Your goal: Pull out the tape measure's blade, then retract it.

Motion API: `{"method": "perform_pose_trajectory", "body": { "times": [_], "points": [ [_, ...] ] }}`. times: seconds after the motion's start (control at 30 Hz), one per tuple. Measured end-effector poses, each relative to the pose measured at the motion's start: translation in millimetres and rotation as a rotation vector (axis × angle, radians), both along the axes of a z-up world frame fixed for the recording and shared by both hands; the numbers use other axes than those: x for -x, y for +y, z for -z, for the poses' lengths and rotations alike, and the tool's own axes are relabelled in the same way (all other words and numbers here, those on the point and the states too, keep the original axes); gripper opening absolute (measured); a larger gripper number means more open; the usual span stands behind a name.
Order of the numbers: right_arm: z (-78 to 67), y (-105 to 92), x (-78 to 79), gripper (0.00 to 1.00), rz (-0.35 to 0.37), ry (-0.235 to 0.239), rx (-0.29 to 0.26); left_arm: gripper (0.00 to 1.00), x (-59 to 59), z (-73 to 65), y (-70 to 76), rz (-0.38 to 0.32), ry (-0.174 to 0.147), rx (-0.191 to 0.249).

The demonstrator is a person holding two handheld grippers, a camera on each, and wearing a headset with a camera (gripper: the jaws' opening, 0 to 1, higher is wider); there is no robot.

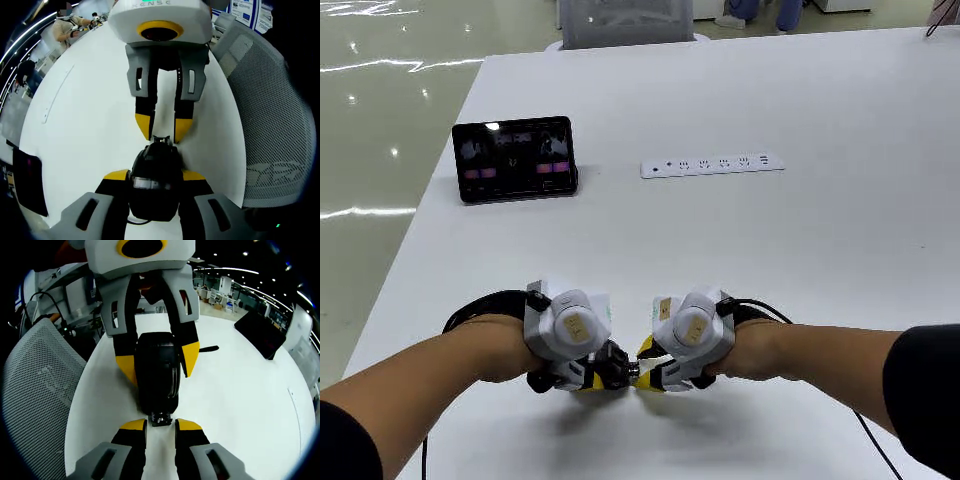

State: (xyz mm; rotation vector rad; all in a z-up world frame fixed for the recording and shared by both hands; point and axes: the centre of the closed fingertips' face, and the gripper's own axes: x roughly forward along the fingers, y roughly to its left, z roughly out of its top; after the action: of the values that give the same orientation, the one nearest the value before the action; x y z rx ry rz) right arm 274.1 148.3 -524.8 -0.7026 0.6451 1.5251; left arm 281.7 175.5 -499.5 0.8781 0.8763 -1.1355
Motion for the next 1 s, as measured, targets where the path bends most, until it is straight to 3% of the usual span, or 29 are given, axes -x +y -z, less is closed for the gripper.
{"method": "perform_pose_trajectory", "body": {
  "times": [0.2, 0.27, 0.37, 0.7, 1.0],
  "points": [
    [-0.2, 3.2, 0.4, 0.12, -0.028, 0.01, 0.005, 0.32, 0.0, -0.6, -0.6, -0.002, -0.002, 0.011],
    [-0.4, 2.9, -0.4, 0.12, -0.015, 0.046, 0.01, 0.32, 0.2, -0.9, -0.8, 0.001, -0.001, 0.01],
    [0.7, 3.5, 1.0, 0.12, -0.051, 0.011, 0.022, 0.32, 0.3, -1.0, -0.9, 0.0, 0.0, 0.009],
    [1.8, 3.2, 1.1, 0.11, -0.072, 0.02, 0.019, 0.32, 0.1, -1.6, -1.0, -0.005, 0.002, 0.015],
    [1.9, 0.9, -0.8, 0.1, -0.033, 0.059, 0.022, 0.32, -0.5, -2.6, -0.7, -0.008, 0.014, 0.013]
  ]
}}
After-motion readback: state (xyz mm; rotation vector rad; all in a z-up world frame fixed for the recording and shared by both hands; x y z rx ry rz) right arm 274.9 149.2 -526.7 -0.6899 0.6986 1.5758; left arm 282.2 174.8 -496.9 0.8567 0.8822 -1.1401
